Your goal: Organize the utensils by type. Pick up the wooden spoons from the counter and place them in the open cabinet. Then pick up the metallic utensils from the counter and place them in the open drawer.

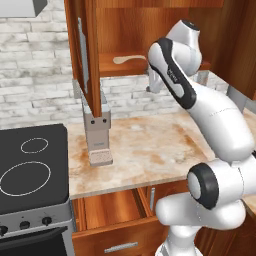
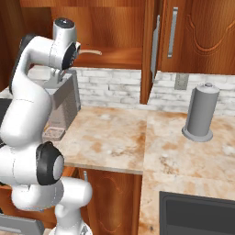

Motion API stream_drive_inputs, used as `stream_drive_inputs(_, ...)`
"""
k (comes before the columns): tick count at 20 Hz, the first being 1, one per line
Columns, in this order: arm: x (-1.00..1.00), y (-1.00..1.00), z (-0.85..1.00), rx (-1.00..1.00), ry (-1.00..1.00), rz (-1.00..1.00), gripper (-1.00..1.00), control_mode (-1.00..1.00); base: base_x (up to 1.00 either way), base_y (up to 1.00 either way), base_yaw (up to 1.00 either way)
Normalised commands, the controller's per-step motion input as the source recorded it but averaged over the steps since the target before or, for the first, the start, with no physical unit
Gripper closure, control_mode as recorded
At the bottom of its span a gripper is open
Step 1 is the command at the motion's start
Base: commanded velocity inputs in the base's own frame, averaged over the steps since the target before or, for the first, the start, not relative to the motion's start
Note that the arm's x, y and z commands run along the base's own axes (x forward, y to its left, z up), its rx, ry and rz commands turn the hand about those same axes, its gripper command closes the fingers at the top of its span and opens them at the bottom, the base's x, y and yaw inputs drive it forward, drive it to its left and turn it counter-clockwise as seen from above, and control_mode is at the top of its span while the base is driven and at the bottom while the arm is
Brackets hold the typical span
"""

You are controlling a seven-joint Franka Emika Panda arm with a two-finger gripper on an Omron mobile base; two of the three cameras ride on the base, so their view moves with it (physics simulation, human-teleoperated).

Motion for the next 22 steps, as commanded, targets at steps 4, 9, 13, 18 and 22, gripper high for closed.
stream_drive_inputs(4,-0.83,0.00,-0.23,0.19,0.15,-0.36,-1.00,-1.00,0.00,0.00,0.00)
stream_drive_inputs(9,-0.85,0.00,-0.28,0.16,0.06,-0.48,-1.00,-1.00,0.00,0.00,0.00)
stream_drive_inputs(13,-0.78,0.00,-0.23,0.22,0.11,-0.53,-1.00,-1.00,0.00,0.00,0.00)
stream_drive_inputs(18,-0.71,-0.02,-0.32,0.22,0.10,-0.48,-1.00,-1.00,0.00,0.00,0.00)
stream_drive_inputs(22,-0.55,-0.01,-0.36,0.23,0.13,-0.44,-1.00,-1.00,0.00,0.00,0.00)
